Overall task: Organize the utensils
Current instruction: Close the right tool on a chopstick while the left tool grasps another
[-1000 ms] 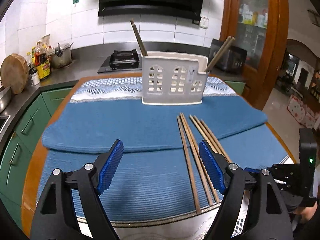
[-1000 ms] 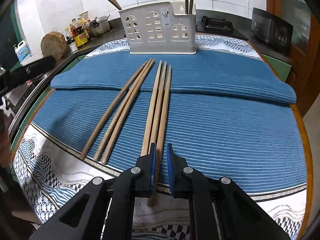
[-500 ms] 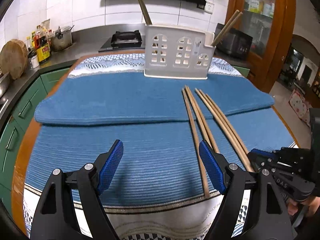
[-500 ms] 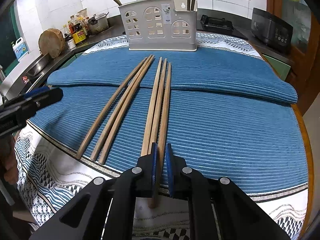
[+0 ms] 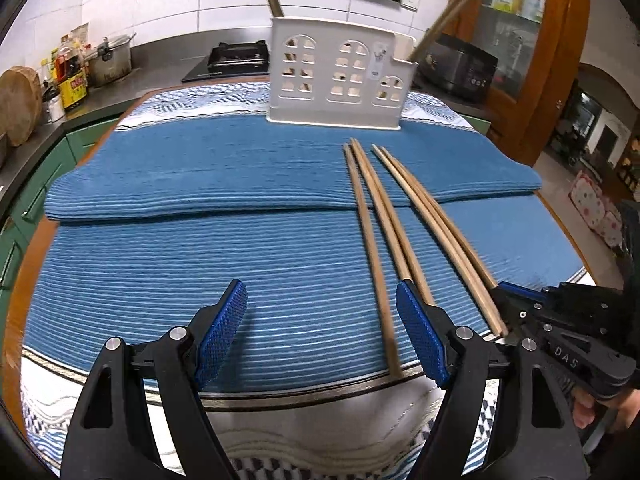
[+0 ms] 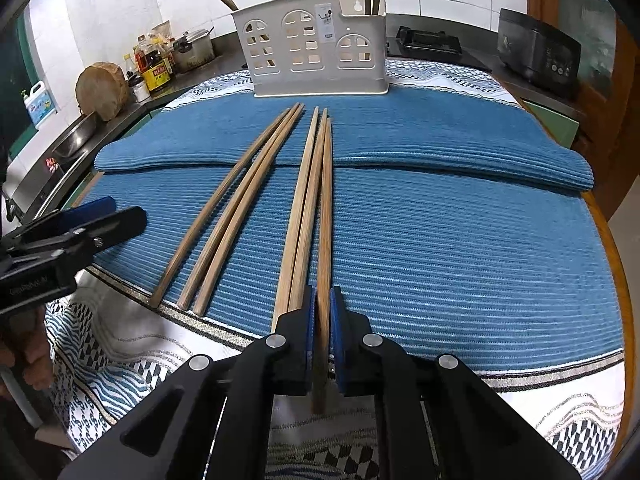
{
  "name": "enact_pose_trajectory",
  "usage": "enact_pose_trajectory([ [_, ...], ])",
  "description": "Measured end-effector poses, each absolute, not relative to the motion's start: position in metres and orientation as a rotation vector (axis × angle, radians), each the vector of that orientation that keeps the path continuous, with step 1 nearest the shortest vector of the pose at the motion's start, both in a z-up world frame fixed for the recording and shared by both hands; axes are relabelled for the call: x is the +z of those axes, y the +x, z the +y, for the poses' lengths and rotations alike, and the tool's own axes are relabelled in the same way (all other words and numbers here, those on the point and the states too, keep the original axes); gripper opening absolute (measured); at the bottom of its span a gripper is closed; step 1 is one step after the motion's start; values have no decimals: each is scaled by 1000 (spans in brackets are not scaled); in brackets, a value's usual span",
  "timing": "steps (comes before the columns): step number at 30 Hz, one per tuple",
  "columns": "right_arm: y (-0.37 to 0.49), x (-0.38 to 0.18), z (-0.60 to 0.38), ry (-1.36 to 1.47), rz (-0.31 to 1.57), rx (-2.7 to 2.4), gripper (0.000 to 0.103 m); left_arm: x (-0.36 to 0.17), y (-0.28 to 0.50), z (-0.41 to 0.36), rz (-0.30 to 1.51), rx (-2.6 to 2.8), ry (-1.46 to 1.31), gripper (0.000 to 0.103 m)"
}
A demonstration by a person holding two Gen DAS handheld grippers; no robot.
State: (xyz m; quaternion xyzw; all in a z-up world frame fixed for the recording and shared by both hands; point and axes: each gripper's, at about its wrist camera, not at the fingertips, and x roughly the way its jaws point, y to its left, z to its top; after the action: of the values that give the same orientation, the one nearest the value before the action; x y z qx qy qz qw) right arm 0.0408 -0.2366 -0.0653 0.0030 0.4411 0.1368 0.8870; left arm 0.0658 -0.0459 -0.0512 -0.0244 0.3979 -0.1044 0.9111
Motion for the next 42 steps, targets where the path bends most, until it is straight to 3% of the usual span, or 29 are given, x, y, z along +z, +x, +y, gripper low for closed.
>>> enact_pose_trajectory([
  [11,36,-62,-247,34,896,276,7,-72,90,-73,882,-269,-70,43],
  [17,33,-55,-256,45,872,269,7,-76,97,-78,890,-264,-75,36],
  [23,32,-52,-259,53,855,268,7,-76,97,-84,884,-250,-58,23],
  [26,32,-52,-259,57,853,269,7,-76,97,-88,881,-236,-42,22],
  [27,32,-52,-260,58,853,269,7,-76,97,-89,881,-235,-36,17],
  [42,26,-46,-270,86,827,269,7,-77,103,-107,900,-194,50,16],
])
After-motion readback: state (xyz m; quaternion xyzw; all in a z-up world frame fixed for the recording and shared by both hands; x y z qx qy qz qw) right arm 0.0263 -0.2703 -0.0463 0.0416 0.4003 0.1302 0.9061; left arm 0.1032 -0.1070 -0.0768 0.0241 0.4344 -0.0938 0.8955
